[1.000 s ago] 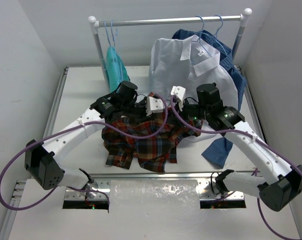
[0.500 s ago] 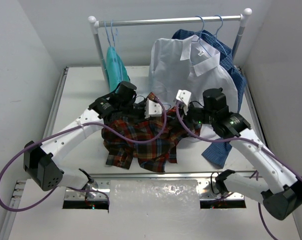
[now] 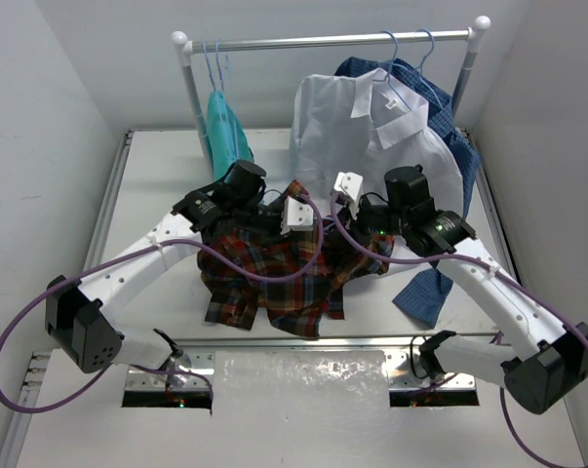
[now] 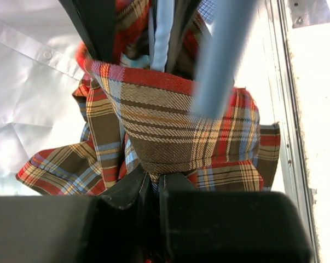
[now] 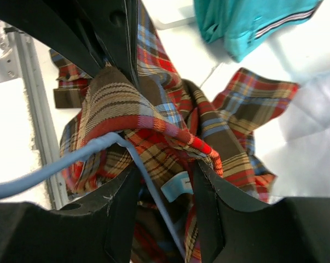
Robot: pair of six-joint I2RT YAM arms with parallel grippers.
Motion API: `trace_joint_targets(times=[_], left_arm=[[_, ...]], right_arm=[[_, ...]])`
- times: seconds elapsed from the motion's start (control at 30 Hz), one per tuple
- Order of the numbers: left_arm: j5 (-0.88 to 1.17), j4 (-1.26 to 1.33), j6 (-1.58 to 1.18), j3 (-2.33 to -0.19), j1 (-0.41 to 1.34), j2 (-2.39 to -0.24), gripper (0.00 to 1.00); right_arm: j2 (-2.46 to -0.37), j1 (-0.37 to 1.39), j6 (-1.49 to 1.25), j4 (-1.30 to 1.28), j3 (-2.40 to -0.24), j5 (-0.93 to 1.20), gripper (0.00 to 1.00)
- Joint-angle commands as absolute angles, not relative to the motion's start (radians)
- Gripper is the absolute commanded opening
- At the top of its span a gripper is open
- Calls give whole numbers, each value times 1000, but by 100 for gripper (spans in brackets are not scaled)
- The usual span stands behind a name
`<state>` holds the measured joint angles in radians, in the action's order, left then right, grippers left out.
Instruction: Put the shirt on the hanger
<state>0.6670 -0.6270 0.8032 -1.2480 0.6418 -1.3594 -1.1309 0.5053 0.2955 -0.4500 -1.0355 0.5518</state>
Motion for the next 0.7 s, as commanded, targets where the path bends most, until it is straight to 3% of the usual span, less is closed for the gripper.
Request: trace_joint_targets(times=[0.0, 0.2, 0.33, 0.53, 0.67], left_arm=[[735, -535, 753, -1267, 650, -1313, 0], [732, -486, 689, -1261, 641, -1316, 0], [747, -466, 661, -1261, 635, -1321, 0], [658, -518, 627, -1267, 565, -1327, 0], [585, -572, 739, -1240, 551, -1312, 6]], right_arm=[[-1166, 500, 288, -417, -1058, 624, 43], [-1158, 500, 235, -335, -1003, 653, 37], [-1169, 500, 167, -297, -985, 641, 1], [-1117, 447, 196, -478, -1029, 600, 0], [-1074, 402, 190, -537, -1037, 597, 0]])
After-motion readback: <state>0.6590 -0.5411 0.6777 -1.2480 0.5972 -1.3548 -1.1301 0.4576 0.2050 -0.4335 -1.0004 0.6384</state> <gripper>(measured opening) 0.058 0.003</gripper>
